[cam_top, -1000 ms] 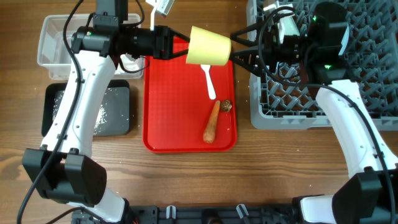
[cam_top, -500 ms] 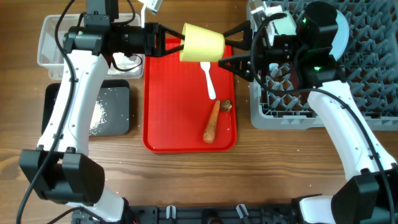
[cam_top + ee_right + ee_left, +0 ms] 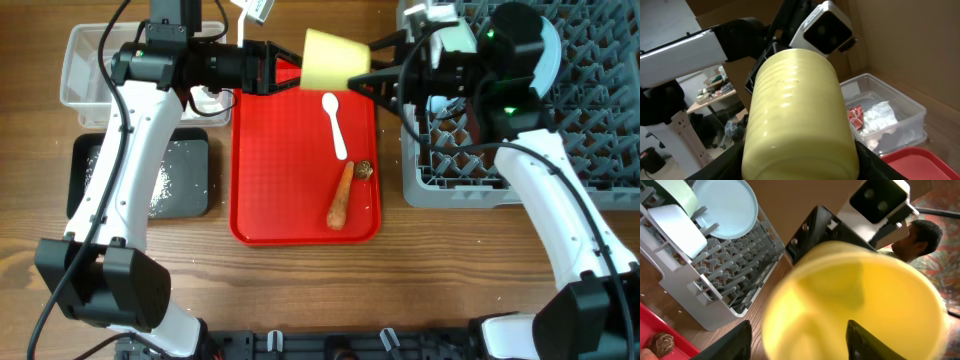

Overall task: Sort waste into correct bins and load items into the dishwasher rack
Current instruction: 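Place the yellow cup upside down in the rack with the right gripper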

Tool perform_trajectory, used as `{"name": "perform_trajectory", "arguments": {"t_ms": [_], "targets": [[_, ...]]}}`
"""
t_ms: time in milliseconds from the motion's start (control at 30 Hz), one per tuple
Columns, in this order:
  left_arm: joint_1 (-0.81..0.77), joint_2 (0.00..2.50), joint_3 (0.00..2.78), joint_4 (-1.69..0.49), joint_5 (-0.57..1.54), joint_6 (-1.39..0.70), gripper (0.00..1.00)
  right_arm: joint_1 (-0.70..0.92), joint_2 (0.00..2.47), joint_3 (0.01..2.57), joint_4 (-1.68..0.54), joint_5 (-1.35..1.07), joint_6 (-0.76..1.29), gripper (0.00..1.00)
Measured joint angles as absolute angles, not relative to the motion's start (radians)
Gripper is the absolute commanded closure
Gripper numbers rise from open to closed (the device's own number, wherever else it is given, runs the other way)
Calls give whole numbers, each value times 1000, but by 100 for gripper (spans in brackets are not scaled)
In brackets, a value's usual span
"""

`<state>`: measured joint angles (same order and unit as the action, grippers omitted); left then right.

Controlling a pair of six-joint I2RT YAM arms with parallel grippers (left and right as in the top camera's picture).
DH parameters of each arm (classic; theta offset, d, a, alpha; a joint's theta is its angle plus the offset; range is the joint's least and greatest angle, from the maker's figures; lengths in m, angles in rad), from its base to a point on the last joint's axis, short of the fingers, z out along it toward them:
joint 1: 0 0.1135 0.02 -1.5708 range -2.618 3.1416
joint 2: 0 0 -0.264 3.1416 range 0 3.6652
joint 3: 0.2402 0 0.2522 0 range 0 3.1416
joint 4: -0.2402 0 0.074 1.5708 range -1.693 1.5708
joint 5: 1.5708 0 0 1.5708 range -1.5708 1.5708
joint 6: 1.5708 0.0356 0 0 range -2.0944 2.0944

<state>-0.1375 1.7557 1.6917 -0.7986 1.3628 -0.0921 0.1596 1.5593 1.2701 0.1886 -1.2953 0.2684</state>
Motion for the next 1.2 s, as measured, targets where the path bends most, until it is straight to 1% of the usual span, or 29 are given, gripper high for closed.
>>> {"name": "perform_trajectory", "arguments": {"t_ms": [33, 67, 167, 233, 333, 400, 433, 500, 633, 733, 867, 933, 967, 1033, 1067, 1133, 1200], "targets": [[-138, 1756, 1692, -799, 1363, -92, 35, 122, 1559, 1270, 189, -1319, 268, 50], [-138, 1756, 1692, -799, 1363, -92, 34, 97, 1559, 1270, 189, -1333, 268, 54], [-138, 1756, 1692, -798, 1359, -92, 33, -30, 1559, 1271, 109, -1349, 281, 54], [-138, 1756, 1692, -803, 1335, -92, 32, -85, 1559, 1275, -20, -1301, 290, 54], [-138, 1756, 1692, -849, 1194, -91, 32, -125, 1558, 1283, -281, -1109, 272, 55], [-138, 1756, 1692, -913, 1012, -92, 31, -139, 1541, 1295, -522, -934, 226, 56], [-138, 1756, 1692, -929, 937, -92, 31, -141, 1533, 1308, -601, -868, 210, 56], [-138, 1756, 1692, -958, 779, -92, 30, -141, 1469, 1345, -841, -661, 176, 56], [-138, 1756, 1692, -989, 519, -91, 28, -141, 1359, 1506, -1242, -277, 152, 56], [-138, 1756, 1692, -989, 406, -91, 28, -141, 1407, 1513, -1386, -124, 155, 55], [-138, 1756, 1692, -989, 366, -91, 28, -141, 1533, 1507, -1385, -73, 156, 56], [-138, 1756, 1692, -992, 362, -91, 27, -141, 1621, 1500, -1344, -66, 156, 54], [-138, 1756, 1692, -992, 361, -91, 27, -141, 1663, 1498, -1338, -66, 157, 51], [-138, 1756, 1692, -994, 359, -91, 27, -126, 1679, 1499, -1346, -61, 161, 41], [-138, 1756, 1692, -994, 359, -91, 27, -113, 1686, 1501, -1338, -49, 166, 31], [-138, 1756, 1692, -994, 359, -91, 27, -93, 1698, 1502, -1314, -36, 174, 26], [-138, 1756, 1692, -995, 359, -91, 27, -84, 1730, 1502, -1248, -37, 170, 25]]}}
